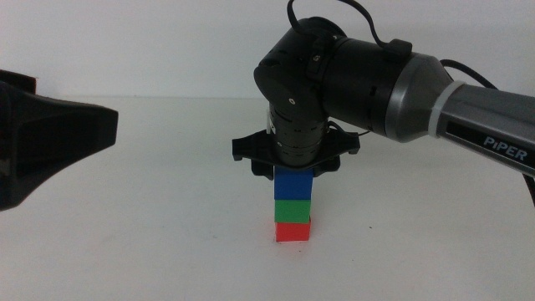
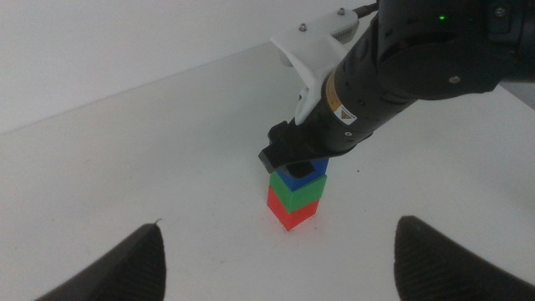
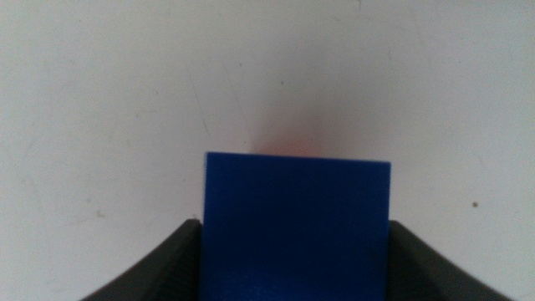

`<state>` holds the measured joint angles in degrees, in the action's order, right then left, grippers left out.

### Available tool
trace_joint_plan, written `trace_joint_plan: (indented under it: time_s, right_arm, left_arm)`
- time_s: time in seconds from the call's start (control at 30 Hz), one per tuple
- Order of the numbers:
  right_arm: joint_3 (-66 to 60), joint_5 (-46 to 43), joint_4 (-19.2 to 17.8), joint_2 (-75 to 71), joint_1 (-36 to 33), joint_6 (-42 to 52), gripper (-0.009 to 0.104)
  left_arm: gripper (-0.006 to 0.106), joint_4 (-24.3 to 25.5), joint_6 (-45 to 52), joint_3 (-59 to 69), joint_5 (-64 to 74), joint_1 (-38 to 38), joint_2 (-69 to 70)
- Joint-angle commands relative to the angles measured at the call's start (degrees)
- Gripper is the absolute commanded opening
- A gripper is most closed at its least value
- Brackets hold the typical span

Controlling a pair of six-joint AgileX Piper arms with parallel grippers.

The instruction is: Stack red cubes first, then green, then blue cubes in a specific spot.

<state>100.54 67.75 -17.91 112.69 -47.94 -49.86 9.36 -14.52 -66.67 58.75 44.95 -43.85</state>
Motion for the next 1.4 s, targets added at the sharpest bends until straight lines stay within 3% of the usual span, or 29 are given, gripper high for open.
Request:
trace_joint_plan:
  time_s: [0.0,0.3,0.5,0.67,0.77,0.93,1.03,1.37]
  right_arm:
    - [0.03,0.60,-1.86,-0.35,0.10,-0.03,0.054]
    - [0.03,2.22,0.07,-3.17,0.61,3.44,0.092]
    - [-10.36,2.22,-0.96,-23.37,0.39,9.41,0.093]
    - [-29.30,-6.13,-0.66,-44.88,7.96,17.38,0.093]
    - [-39.72,-15.34,4.90,-57.90,15.59,28.11,0.093]
    - [-51.89,-23.79,21.40,-70.06,29.07,49.86,0.093]
    - [-56.02,-26.10,27.83,-72.89,34.98,56.50,0.093]
    - [-57.03,-25.62,28.55,-73.66,38.10,56.97,0.093]
  left_arm:
    - [0.094,0.23,-0.26,0.19,-0.75,0.14,0.27]
    - [0.094,0.23,-0.26,0.19,-0.75,0.14,0.27]
    - [0.094,0.23,-0.26,0.19,-0.75,0.14,0.27]
    - [0.094,0.23,-0.26,0.19,-0.75,0.14,0.27]
    - [0.094,0.23,-0.26,0.19,-0.75,0.14,0.27]
    - [0.094,0.23,-0.26,0.19,-0.75,0.14,0.27]
    - [0.094,0.23,-0.26,0.19,-0.75,0.14,0.27]
    - [0.094,0.23,-0.26,0.19,-0.75,0.14,0.27]
